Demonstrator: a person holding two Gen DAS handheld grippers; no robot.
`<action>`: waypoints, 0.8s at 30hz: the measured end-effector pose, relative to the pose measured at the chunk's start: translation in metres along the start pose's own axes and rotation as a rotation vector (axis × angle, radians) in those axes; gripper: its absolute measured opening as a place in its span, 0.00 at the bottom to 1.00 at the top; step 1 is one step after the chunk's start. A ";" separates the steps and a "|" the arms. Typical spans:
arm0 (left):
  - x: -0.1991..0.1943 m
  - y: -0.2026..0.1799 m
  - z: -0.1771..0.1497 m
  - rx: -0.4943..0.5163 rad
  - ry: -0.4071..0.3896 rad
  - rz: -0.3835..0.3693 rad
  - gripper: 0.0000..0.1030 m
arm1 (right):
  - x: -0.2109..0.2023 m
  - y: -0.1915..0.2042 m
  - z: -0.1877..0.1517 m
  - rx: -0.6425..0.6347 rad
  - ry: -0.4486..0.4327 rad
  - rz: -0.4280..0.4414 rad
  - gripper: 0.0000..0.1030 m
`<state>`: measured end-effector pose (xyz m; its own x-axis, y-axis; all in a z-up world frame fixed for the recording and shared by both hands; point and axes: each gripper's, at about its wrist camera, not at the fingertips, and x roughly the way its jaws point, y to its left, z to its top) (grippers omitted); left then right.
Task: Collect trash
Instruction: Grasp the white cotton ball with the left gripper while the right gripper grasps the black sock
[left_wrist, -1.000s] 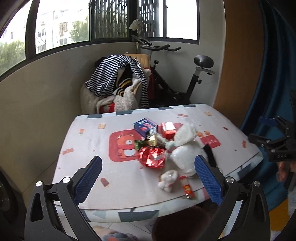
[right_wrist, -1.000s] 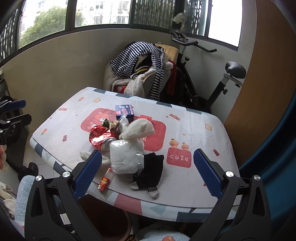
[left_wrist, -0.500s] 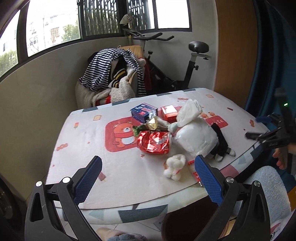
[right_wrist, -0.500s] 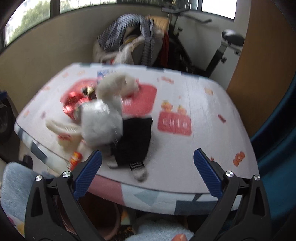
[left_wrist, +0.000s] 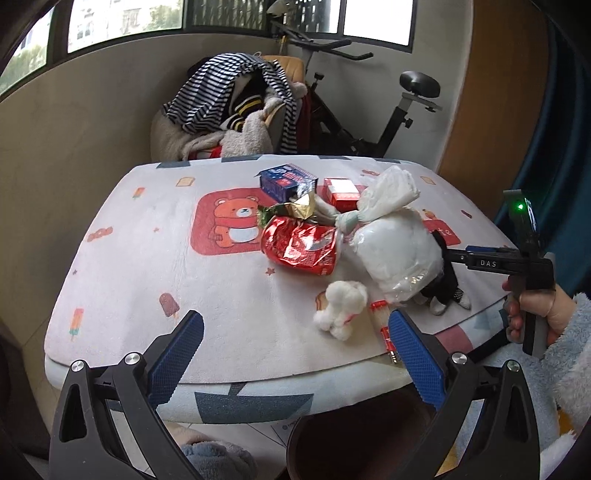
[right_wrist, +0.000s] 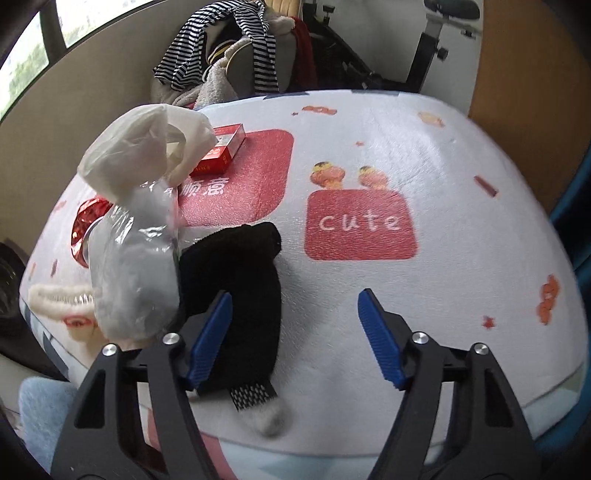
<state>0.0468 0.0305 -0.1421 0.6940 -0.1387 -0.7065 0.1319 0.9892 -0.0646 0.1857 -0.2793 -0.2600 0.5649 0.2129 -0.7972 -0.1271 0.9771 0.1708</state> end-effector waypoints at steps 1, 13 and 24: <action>0.002 0.001 0.000 -0.008 0.005 0.003 0.95 | 0.005 0.000 0.001 0.014 0.007 0.027 0.61; 0.014 0.007 0.003 -0.049 0.032 0.016 0.94 | -0.034 0.003 0.009 0.017 -0.161 -0.069 0.09; 0.046 0.003 0.008 -0.211 0.136 -0.153 0.72 | -0.088 0.010 0.016 -0.037 -0.279 -0.007 0.09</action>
<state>0.0847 0.0270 -0.1690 0.5745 -0.2929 -0.7643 0.0677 0.9476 -0.3122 0.1481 -0.2886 -0.1790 0.7676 0.2043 -0.6075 -0.1493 0.9788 0.1406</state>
